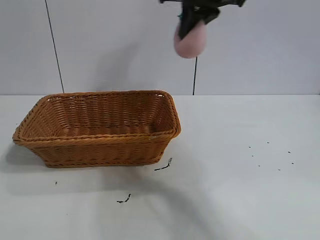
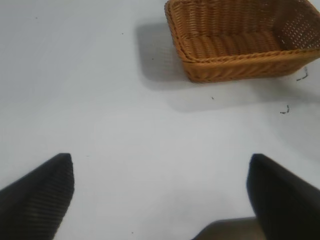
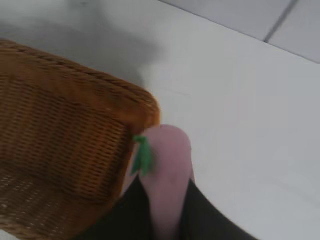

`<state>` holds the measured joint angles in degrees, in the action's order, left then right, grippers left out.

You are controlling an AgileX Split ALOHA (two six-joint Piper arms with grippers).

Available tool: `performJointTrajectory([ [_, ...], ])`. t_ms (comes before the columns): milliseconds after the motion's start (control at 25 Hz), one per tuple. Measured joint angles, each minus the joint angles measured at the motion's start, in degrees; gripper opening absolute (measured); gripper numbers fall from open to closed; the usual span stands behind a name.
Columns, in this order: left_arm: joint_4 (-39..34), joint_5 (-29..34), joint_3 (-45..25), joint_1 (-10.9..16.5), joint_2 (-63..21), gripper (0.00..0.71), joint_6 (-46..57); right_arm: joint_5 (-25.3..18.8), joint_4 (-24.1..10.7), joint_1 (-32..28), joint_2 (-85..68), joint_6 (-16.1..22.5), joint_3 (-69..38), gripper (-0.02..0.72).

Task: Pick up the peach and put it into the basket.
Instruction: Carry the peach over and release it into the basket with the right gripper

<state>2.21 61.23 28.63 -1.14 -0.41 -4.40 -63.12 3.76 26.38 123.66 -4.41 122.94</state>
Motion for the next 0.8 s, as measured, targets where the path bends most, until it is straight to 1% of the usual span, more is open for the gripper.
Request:
performJointTrajectory([
  [120, 0.0, 0.0, 0.0, 0.0, 0.0, 0.692, 0.0, 1.97, 0.17, 5.04, 3.94, 0.55, 2.35, 0.025],
  [240, 0.0, 0.0, 0.0, 0.0, 0.0, 0.692, 0.0, 4.55, 0.17, 8.25, 8.28, 0.6, 2.74, 0.027],
  [400, 0.0, 0.0, 0.0, 0.0, 0.0, 0.692, 0.0, 6.7, -0.14, 10.23, 13.3, 0.73, 2.74, 0.031],
  [480, 0.0, 0.0, 0.0, 0.0, 0.0, 0.692, 0.0, 7.26, -0.3, 10.3, 14.95, 0.73, 2.74, 0.057],
  [520, 0.0, 0.0, 0.0, 0.0, 0.0, 0.692, 0.0, 7.42, -0.49, 10.3, 15.55, 0.73, 2.74, 0.086],
  [560, 0.0, 0.0, 0.0, 0.0, 0.0, 0.692, 0.0, 7.54, -0.56, 10.3, 15.89, 0.73, 2.74, 0.122],
  [600, 0.0, 0.0, 0.0, 0.0, 0.0, 0.692, 0.0, 7.73, -0.7, 10.3, 16.1, 0.73, 2.74, 0.187],
  [640, 0.0, 0.0, 0.0, 0.0, 0.0, 0.692, 0.0, 7.87, -0.7, 10.3, 16.1, 0.73, 2.74, 0.279],
  [680, 0.0, 0.0, 0.0, 0.0, 0.0, 0.692, 0.0, 7.91, -0.7, 10.3, 16.1, 0.73, 2.74, 0.398],
  [720, 0.0, 0.0, 0.0, 0.0, 0.0, 0.692, 0.0, 8.03, -0.7, 10.3, 16.1, 0.73, 2.79, 0.501],
  [760, 0.0, 0.0, 0.0, 0.0, 0.0, 0.692, 0.0, 8.03, -0.7, 10.3, 16.05, 0.73, 2.84, 0.58],
  [800, 0.0, 0.0, 0.0, 0.0, 0.0, 0.692, 0.0, 7.95, -0.7, 10.3, 16.05, 0.73, 2.91, 0.627],
])
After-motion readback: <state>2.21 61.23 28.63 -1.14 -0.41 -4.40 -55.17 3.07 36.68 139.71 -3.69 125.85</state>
